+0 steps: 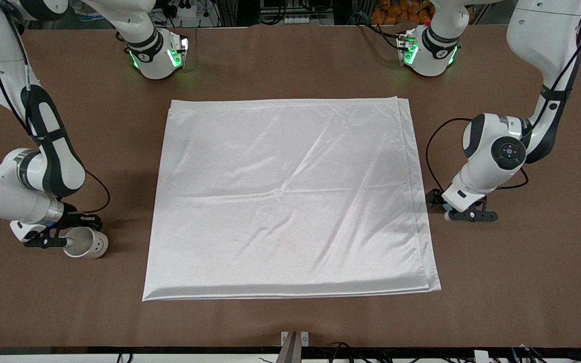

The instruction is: Place blue cup into white mug on cloth

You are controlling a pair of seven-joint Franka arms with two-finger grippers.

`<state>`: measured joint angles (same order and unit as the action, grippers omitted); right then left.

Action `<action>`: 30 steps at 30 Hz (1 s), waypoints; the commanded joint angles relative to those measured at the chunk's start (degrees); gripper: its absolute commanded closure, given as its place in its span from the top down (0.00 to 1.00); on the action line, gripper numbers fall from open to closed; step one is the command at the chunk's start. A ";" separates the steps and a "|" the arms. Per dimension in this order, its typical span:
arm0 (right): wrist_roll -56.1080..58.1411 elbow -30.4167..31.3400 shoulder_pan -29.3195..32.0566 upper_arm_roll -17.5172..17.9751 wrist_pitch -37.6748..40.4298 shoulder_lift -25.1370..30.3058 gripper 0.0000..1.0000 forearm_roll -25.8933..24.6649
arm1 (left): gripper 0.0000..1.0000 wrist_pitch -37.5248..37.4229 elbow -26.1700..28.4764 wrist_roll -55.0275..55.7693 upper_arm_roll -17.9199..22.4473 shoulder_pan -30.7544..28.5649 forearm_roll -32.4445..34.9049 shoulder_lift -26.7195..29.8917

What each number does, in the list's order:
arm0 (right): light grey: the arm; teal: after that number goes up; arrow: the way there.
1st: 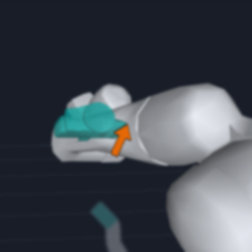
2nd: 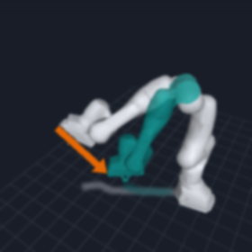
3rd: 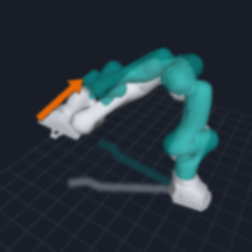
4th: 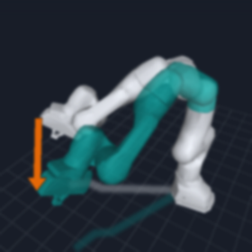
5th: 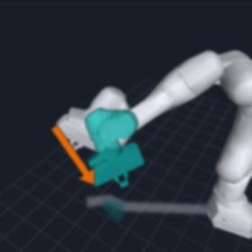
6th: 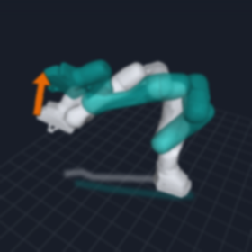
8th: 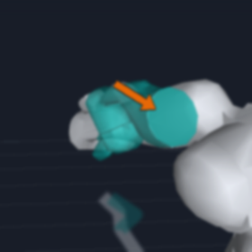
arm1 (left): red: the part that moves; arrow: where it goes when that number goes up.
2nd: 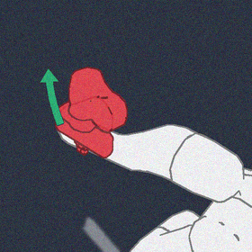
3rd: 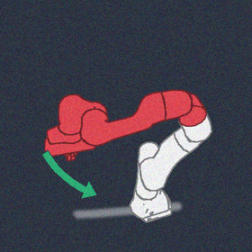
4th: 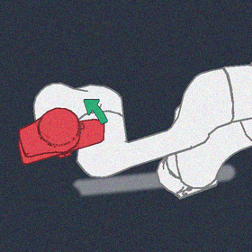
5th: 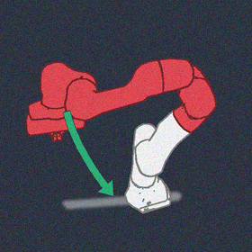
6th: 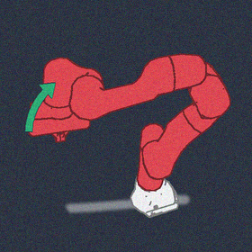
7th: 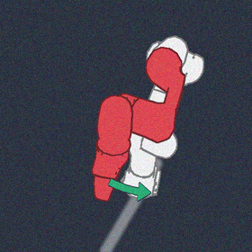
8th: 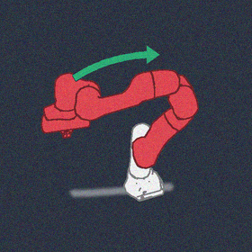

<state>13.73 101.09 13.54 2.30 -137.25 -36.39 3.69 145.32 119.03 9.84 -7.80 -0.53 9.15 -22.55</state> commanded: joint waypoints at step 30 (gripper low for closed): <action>-14.51 -12.23 -9.05 2.18 13.23 -0.08 0.00 0.79 | 1.00 -5.31 -0.73 1.49 -0.46 -0.78 1.57 2.86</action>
<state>6.13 89.68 7.45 3.17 -124.74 -36.31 3.78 142.86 118.02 9.84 -7.80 -1.02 9.16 -21.65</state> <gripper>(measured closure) 0.934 0.000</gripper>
